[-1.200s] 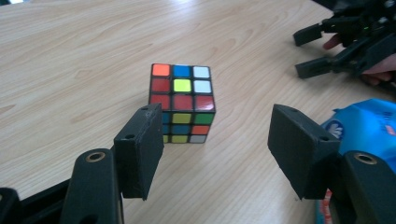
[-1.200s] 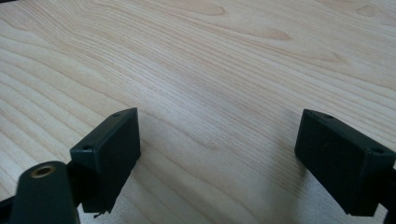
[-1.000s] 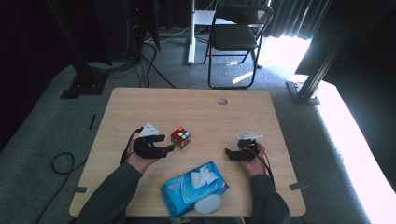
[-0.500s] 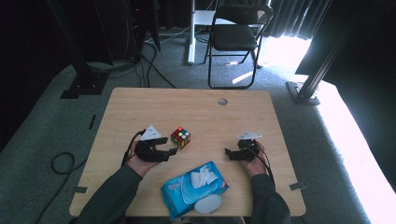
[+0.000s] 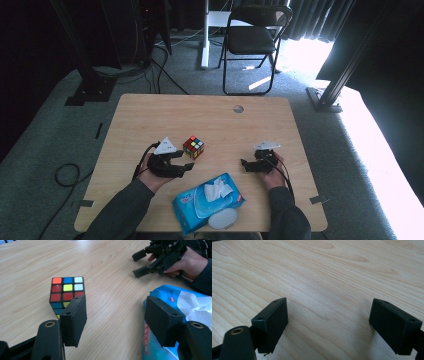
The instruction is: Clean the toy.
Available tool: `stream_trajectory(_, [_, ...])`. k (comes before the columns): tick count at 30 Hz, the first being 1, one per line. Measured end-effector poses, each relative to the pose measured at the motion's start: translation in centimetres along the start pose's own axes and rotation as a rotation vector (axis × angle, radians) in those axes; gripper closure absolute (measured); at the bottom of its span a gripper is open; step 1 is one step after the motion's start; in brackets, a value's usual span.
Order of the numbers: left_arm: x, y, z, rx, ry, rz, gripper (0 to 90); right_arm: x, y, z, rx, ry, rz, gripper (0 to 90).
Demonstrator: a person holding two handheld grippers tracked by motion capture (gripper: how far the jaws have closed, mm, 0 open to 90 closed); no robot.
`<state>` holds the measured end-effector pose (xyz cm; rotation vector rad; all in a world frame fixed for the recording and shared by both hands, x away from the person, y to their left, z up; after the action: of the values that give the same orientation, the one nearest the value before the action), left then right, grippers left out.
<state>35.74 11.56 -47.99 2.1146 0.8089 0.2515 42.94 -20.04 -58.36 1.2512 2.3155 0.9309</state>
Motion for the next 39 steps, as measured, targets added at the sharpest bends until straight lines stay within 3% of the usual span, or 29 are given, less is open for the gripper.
stream_trajectory(5, [-0.5, 0.0, -0.1, 0.002, 0.004, 0.013, 34.9, 0.0, 0.0, 0.0, 0.0, 0.0, 0.001, 15.2])
stream_trajectory(17, [-1.9, 0.4, -0.3, -0.001, -0.037, 0.037, 34.9, 0.0, 0.0, 0.0, 0.0, 0.0, 0.001, 15.1])
stream_trajectory(24, [-3.2, 0.6, -0.1, 0.004, -0.074, 0.064, 35.0, 0.0, 0.0, 0.0, 0.0, 0.0, 0.002, 15.1])
stream_trajectory(31, [-3.8, 0.5, 0.2, 0.009, -0.107, 0.06, 37.3, 0.0, 0.0, 0.0, 0.0, 0.0, 0.002, 15.1])
stream_trajectory(39, [-5.1, 0.6, 0.5, 0.006, -0.179, 0.054, 40.5, 0.0, 0.0, 0.0, 0.0, 0.0, 0.002, 15.1])
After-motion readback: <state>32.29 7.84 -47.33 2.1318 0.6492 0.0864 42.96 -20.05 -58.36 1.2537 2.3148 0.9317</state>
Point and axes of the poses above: each handheld gripper's, and its own axes: z roughly forward along the jaws, y roughly out of its top, x roughly to its left, the point moved 5 cm from there along z, roughly forward along the jaws, and after that the axes turned 3 degrees about x, right-handed, at the moved point
